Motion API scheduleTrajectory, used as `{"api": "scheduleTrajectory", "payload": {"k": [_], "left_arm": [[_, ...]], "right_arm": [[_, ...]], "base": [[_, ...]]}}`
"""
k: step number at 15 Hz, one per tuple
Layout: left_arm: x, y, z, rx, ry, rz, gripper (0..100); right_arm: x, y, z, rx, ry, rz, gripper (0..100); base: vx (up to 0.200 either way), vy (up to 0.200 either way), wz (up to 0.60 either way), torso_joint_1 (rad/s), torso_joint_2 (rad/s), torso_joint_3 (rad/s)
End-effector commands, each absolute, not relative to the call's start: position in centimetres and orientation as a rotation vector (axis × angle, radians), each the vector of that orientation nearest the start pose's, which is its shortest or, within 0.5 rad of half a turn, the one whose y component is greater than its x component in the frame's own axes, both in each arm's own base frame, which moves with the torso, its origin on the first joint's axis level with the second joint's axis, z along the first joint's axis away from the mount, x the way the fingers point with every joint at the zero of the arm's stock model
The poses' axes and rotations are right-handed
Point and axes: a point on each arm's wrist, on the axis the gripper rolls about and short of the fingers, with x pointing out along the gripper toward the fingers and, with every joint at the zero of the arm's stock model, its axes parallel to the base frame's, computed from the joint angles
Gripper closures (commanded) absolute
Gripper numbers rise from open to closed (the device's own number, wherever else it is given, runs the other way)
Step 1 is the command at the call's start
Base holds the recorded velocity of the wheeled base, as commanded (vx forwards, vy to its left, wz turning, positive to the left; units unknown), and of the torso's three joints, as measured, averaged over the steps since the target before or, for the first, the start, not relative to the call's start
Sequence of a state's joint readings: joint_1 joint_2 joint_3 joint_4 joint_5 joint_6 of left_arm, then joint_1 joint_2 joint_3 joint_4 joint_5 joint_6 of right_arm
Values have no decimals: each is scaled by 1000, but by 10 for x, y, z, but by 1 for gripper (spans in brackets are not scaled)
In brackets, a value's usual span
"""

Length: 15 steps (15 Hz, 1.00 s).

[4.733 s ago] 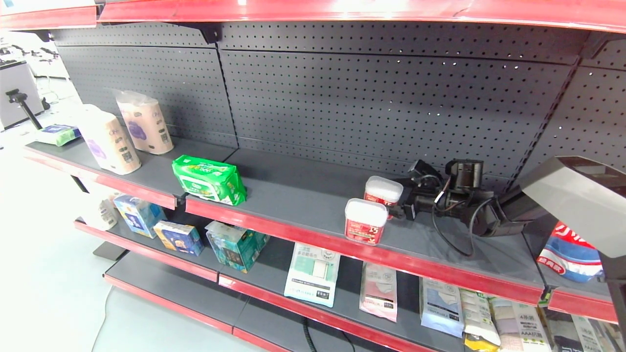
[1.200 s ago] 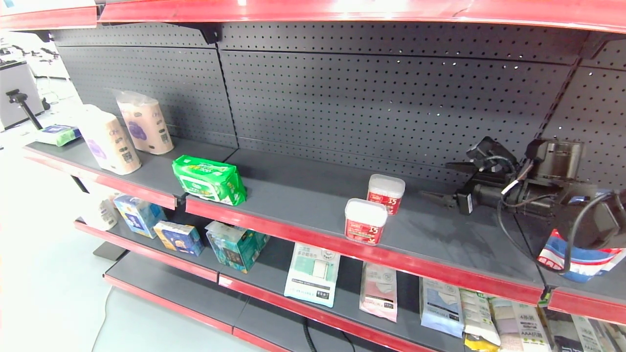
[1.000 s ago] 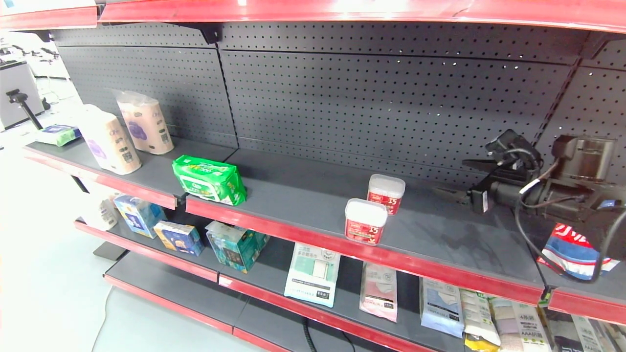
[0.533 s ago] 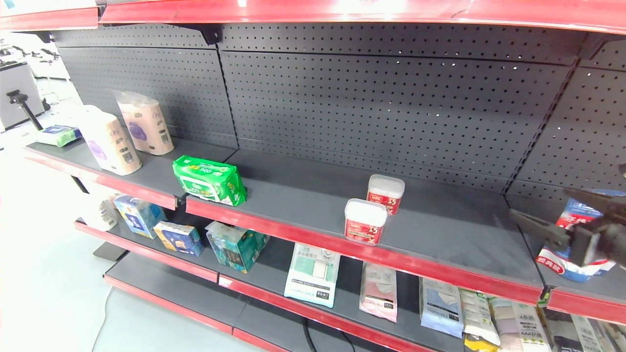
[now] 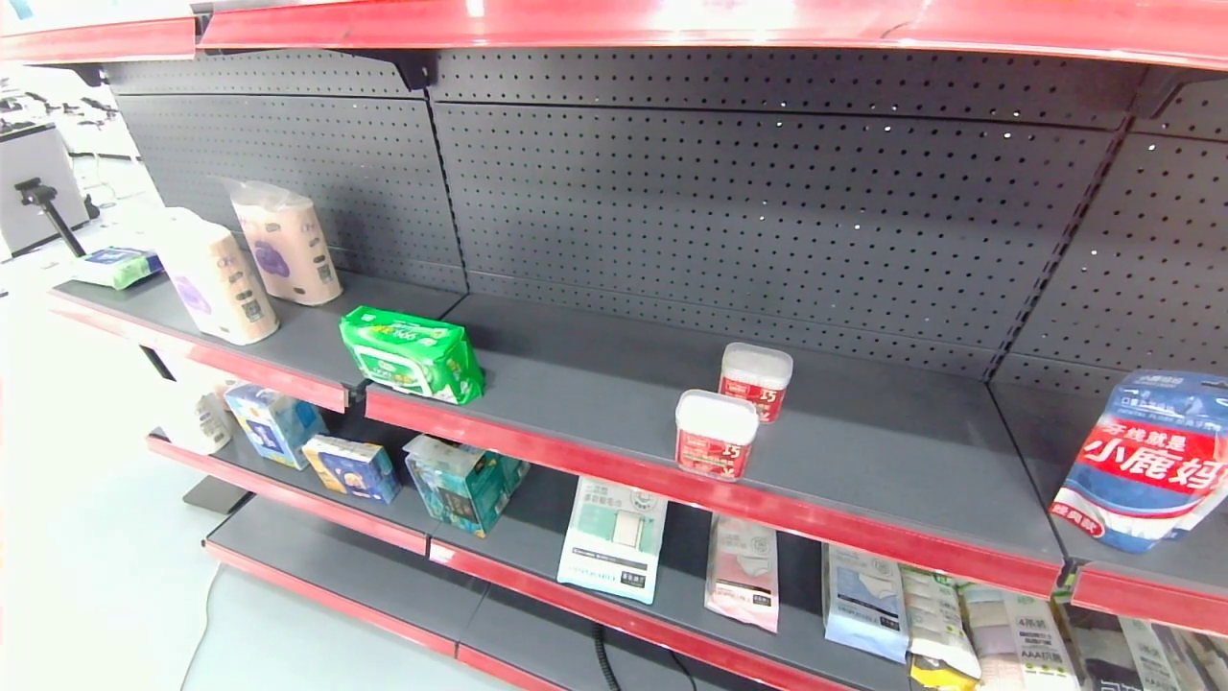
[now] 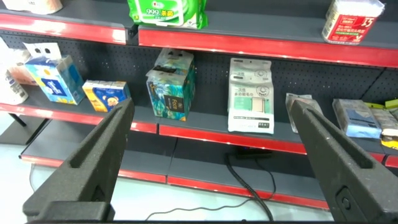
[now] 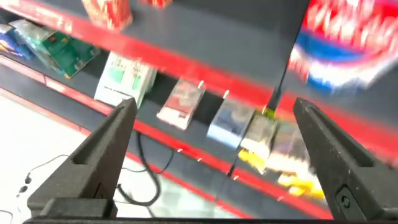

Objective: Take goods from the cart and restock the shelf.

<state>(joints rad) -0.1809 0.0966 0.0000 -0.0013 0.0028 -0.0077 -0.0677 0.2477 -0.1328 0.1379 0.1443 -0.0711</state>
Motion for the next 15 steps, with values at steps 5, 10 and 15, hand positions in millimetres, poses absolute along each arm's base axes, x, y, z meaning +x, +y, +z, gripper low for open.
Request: {"api": "scheduleTrajectory", "payload": {"k": [5,10,15], "left_arm": [[-15,3,78,1,97,-177,0],[-15,3,77,6,95,-179,0],[-15,3,78,6,97,-179,0]], "right_arm": [[-21,3,88,-7,142,-77,0],[-16,2,84,-59,73,-77,0],[-15,2,78,-45,94,-28,0]], "base": [[0,0,0,0,0,0],[0,0,0,0,0,0],[0,0,0,0,0,0]]}}
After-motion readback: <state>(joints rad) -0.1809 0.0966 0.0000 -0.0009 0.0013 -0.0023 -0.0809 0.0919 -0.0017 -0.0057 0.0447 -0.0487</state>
